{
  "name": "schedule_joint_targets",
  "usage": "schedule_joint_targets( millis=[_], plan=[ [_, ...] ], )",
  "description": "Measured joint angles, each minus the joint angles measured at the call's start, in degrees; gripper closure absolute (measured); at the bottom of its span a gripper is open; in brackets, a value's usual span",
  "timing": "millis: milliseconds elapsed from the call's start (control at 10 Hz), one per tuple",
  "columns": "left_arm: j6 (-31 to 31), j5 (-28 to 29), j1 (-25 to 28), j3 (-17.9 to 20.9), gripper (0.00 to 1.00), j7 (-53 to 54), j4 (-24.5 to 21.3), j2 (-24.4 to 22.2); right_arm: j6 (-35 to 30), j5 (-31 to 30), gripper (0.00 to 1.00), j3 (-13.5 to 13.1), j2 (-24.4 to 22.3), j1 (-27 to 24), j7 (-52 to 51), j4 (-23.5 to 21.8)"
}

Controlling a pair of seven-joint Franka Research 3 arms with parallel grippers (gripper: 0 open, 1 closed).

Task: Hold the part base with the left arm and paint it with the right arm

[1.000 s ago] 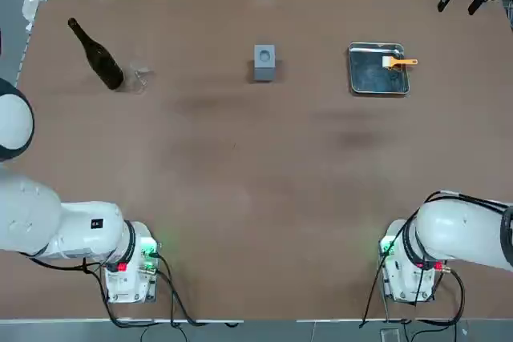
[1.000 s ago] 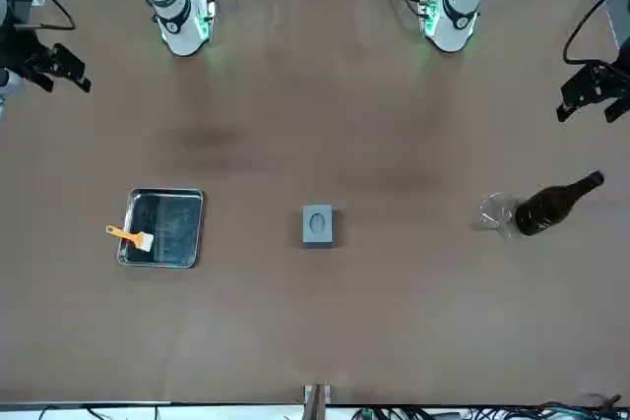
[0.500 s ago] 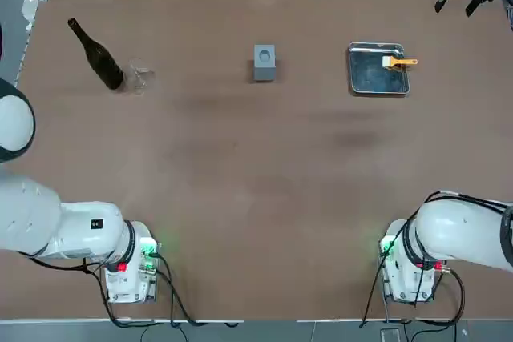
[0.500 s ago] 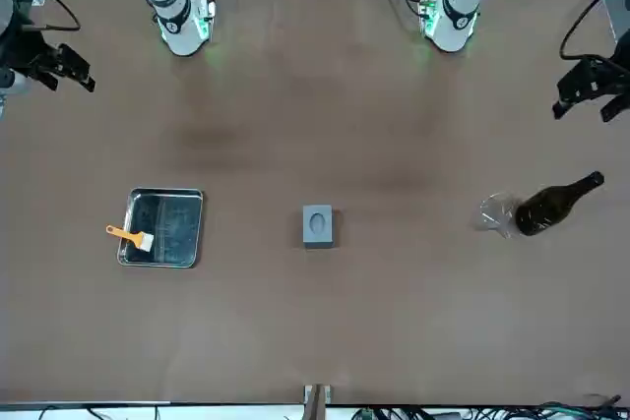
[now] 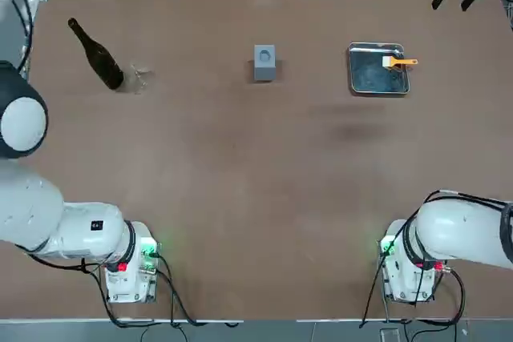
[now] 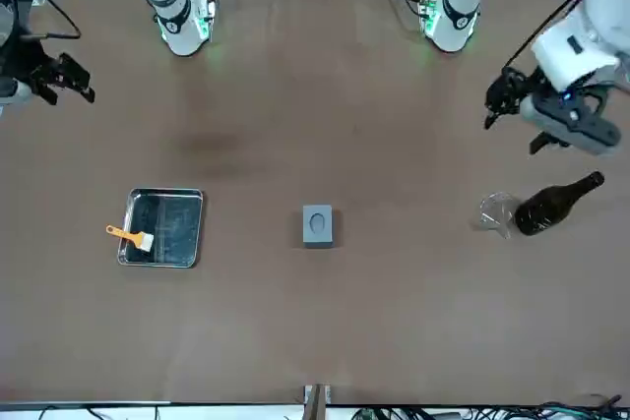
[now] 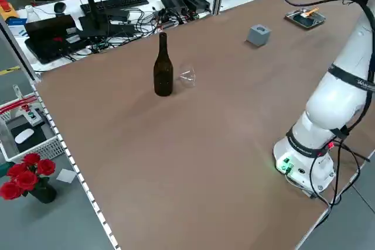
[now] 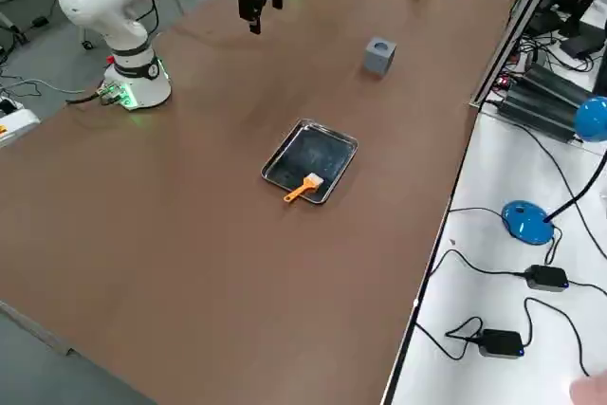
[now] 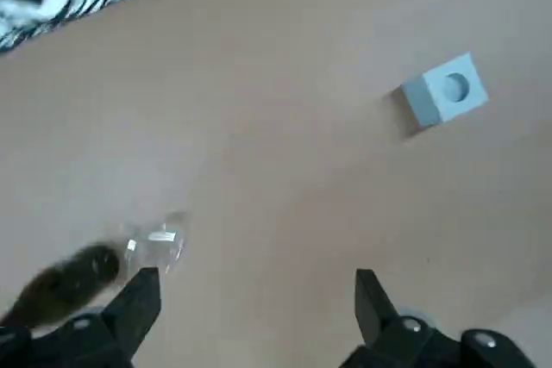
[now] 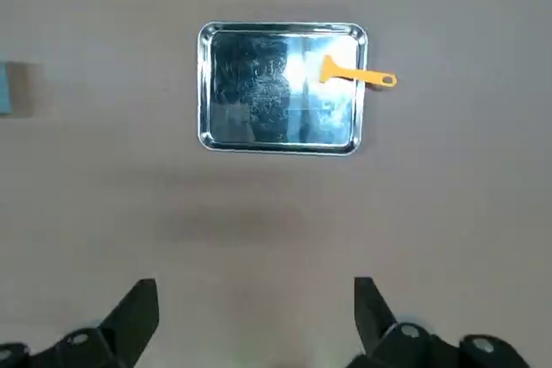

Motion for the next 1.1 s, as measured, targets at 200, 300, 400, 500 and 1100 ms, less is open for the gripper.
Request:
schedule_joint_targets(
  millis=[200, 300, 400, 500, 1100],
  plan=[
    [5.84, 2.48, -4.09, -0.75, 0.0, 0.31, -0.12, 3.26, 0.32, 4.66, 0.0, -4.54, 3.36, -0.3, -12.52, 0.02],
    [7.1, 2.89, -6.04, -0.86, 0.0, 0.31, -0.33, 4.82, 0.32, 6.54, 0.0, -6.72, 4.98, -0.45, -17.71, 0.06],
    [8.41, 3.04, -7.69, -0.95, 0.0, 0.4, -0.77, 6.51, 0.13, 9.07, 0.0, -9.15, 6.57, -0.52, -22.24, 0.21],
    [10.57, 3.53, -9.74, -0.98, 0.02, 0.45, -1.19, 8.66, -0.88, 12.93, 0.0, -12.27, 8.68, -0.57, -26.28, 0.8],
    [22.74, 6.83, -19.67, -1.05, 0.36, -5.18, -1.54, 23.5, -14.65, 39.16, 0.0, -23.59, 40.01, -5.09, -37.3, 22.01]
  ],
)
